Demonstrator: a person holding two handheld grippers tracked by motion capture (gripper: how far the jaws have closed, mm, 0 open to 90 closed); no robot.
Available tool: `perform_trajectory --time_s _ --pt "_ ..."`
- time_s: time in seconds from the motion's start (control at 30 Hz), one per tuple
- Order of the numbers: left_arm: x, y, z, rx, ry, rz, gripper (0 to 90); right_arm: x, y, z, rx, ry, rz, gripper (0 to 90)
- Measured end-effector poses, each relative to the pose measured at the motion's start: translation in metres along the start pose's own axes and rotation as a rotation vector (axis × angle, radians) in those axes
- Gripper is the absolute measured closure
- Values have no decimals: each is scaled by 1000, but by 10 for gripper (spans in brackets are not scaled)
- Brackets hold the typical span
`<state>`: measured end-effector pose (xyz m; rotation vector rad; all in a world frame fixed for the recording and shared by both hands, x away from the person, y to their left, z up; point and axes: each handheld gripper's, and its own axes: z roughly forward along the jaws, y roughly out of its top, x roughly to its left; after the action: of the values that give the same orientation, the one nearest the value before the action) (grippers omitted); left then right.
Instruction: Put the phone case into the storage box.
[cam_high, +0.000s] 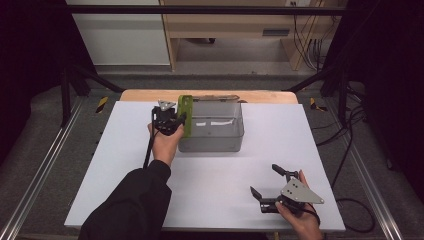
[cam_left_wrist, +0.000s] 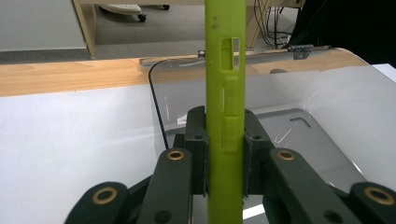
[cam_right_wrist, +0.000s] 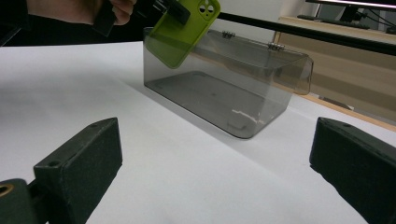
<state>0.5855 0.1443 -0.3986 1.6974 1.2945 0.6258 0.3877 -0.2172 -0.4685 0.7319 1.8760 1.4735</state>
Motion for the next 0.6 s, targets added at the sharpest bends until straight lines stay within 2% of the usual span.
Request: perform_trajectory --time_s 0.6 --pt "3 -1 1 11 -16 -29 771 0 0 0 -1 -9 7 24"
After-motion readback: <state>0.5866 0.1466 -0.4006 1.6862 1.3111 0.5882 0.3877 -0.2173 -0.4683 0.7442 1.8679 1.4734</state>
